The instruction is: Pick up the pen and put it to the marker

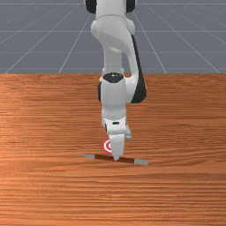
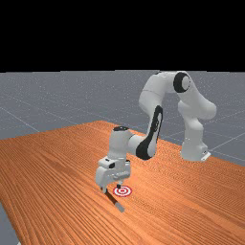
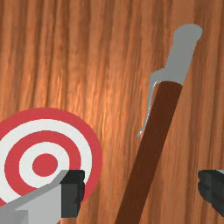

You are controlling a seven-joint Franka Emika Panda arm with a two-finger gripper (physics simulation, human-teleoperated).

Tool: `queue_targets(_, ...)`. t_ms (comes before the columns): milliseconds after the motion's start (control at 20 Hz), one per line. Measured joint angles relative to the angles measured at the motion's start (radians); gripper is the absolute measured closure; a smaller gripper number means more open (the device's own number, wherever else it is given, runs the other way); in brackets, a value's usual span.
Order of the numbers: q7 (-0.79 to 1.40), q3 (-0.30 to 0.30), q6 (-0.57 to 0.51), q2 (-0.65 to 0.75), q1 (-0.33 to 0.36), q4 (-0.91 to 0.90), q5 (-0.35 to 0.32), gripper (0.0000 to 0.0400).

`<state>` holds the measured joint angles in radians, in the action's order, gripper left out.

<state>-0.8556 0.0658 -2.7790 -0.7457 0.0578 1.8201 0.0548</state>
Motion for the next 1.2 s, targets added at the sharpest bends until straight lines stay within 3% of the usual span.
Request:
queue_targets(50,0.002,-0.002,-0.055,0.017,0.000,0.032,0.002,0.0010)
queue_targets(100,0.005,-0.014,-0.212,0.054,-0.009,0.103,0.003,0.0004)
queue_targets(200,-0.002,-0.012,-0.277,0.174,-0.007,0.174,-0.009,0.0000)
queue_targets(250,-0.005,0.001,-0.203,0.253,0.005,0.187,-0.012,0.0155)
queue_targets(300,-0.010,0.020,-0.077,0.319,0.021,0.173,-0.019,0.0252)
queue_targets(350,-0.098,0.053,0.206,0.327,0.047,0.064,-0.043,0.0311)
queue_targets(400,-0.058,0.040,0.211,0.321,0.035,0.038,-0.035,0.0346)
queue_targets(450,-0.021,0.027,0.332,0.259,0.018,-0.087,-0.025,0.0367)
queue_targets(500,-0.019,0.025,0.389,0.209,0.014,-0.150,-0.023,0.0380)
queue_targets(700,-0.015,0.012,0.279,0.039,0.004,-0.177,-0.012,0.0397)
queue_targets(750,-0.014,0.010,0.152,0.049,0.006,-0.100,-0.009,0.0398)
queue_targets(800,-0.001,-0.004,0.092,0.050,-0.005,-0.071,0.004,0.0399)
queue_targets(950,0.015,-0.023,0.103,0.029,-0.022,-0.099,0.019,0.0400)
queue_targets(1000,-0.038,0.014,0.094,0.019,0.009,-0.104,0.000,0.0400)
queue_targets(1050,-0.042,0.016,0.084,0.006,0.011,-0.108,0.002,0.0400)
queue_targets(1150,-0.013,0.001,0.151,-0.048,-0.003,-0.172,-0.001,0.0400)
queue_targets(1200,-0.012,0.000,0.113,-0.059,-0.004,-0.160,0.000,0.0400)
